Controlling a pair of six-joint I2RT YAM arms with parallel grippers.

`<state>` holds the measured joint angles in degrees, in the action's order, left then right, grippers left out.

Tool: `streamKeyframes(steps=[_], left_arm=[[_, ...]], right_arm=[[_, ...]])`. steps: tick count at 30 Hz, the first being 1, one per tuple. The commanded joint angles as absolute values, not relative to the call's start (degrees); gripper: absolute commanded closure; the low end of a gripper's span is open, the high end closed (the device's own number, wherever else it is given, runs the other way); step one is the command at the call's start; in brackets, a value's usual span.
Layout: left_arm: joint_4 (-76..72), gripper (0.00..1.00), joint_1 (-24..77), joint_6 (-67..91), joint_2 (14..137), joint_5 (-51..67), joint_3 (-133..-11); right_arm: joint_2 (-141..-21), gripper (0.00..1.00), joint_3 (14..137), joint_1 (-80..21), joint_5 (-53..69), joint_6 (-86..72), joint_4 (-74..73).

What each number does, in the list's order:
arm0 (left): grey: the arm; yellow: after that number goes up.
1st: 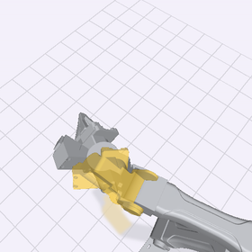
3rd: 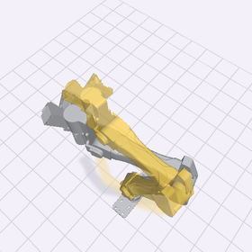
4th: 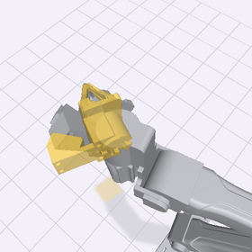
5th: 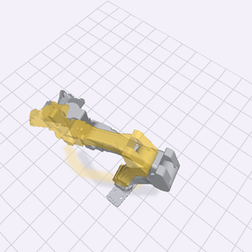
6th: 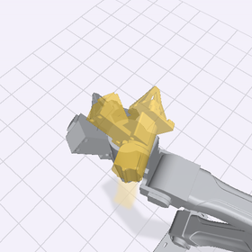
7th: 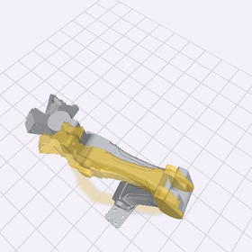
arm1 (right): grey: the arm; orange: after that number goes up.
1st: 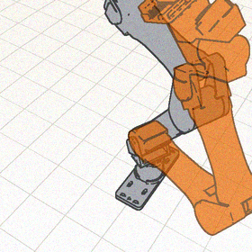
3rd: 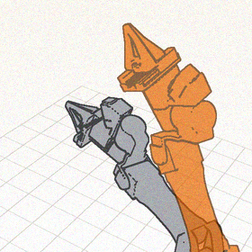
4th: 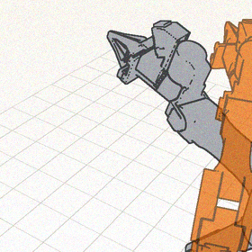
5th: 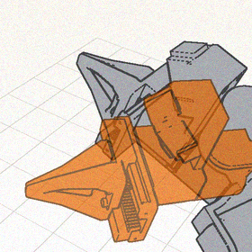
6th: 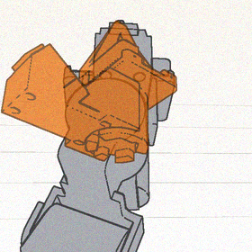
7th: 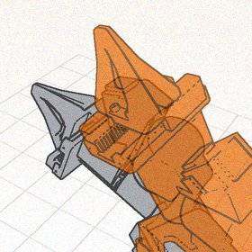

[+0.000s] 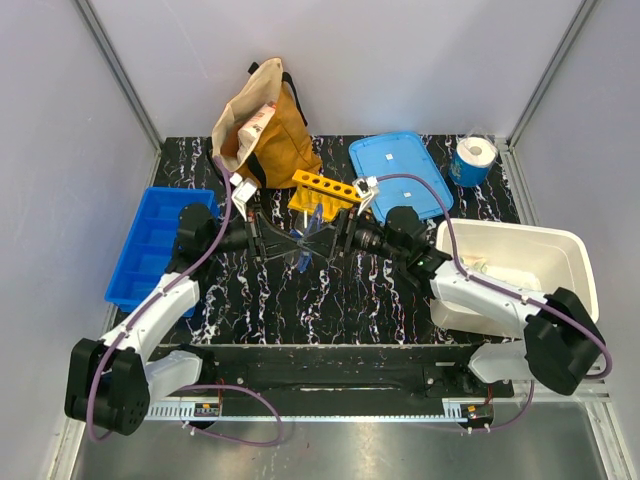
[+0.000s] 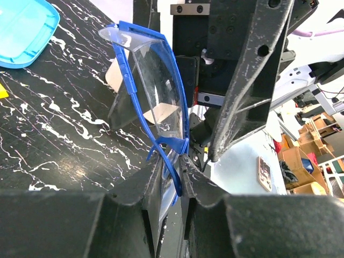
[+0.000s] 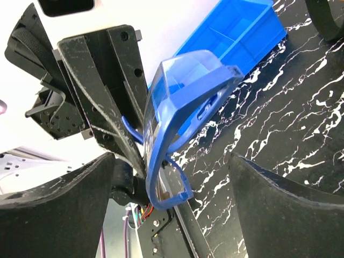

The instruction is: Organize the chemistry lab equipment

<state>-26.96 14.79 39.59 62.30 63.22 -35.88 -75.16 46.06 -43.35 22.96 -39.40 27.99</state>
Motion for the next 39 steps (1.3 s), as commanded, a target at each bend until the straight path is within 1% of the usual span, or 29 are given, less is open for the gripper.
streamKeyframes(steps=[1, 4, 8, 11, 16, 19, 23, 28, 31, 33, 35, 36, 39], left_arm=[[-32.3, 0.78, 15.6, 41.5, 61.0, 64.2, -35.7], [-32.4, 0.78, 15.9, 41.9, 61.4, 64.2, -35.7], [-35.0, 0.78, 16.3, 44.2, 62.8, 64.2, -35.5], [-36.5, 0.78, 16.6, 45.5, 63.3, 64.2, -35.4], [-37.3, 0.77, 16.9, 46.1, 63.9, 64.0, -35.2], [-37.2, 0.72, 16.9, 46.2, 64.4, 64.0, -35.2], [-36.7, 0.64, 17.0, 46.5, 65.4, 64.2, -35.4], [-35.3, 0.55, 16.8, 45.4, 65.7, 64.8, -35.9], [-31.2, 0.49, 16.9, 42.1, 65.0, 64.8, -36.3], [-27.1, 0.45, 16.9, 38.8, 64.0, 64.3, -36.9], [-21.4, 0.22, 16.9, 34.3, 62.8, 63.1, -37.9], [-17.7, 0.01, 16.9, 31.5, 62.2, 62.2, -38.7], [-6.5, 0.01, 16.9, 22.0, 61.0, 59.8, -42.0]], right_arm=[[-77.0, 0.12, 47.2, -44.1, 20.6, -42.1, 36.5], [-77.9, 0.19, 47.3, -44.5, 21.0, -42.5, 38.0], [-78.0, 0.33, 47.3, -44.4, 21.1, -42.8, 38.3], [-78.2, 0.36, 47.0, -44.6, 21.2, -42.8, 38.7], [-79.0, 0.48, 46.7, -44.5, 22.8, -44.2, 41.0], [-79.1, 0.54, 46.8, -44.5, 23.4, -44.7, 41.1], [-77.8, 0.61, 46.0, -44.4, 21.2, -45.4, 41.0], [-73.7, 0.66, 45.0, -44.5, 13.7, -45.6, 36.6], [-70.5, 0.66, 44.8, -44.4, 9.2, -44.7, 33.1], [-67.9, 0.66, 46.3, -44.4, 5.1, -42.9, 27.5], [-65.6, 0.66, 48.8, -44.2, 0.7, -39.0, 20.6], [-64.5, 0.66, 50.2, -43.9, -1.6, -37.2, 18.0], [-63.0, 0.66, 54.2, -41.4, -3.5, -31.6, 9.1]])
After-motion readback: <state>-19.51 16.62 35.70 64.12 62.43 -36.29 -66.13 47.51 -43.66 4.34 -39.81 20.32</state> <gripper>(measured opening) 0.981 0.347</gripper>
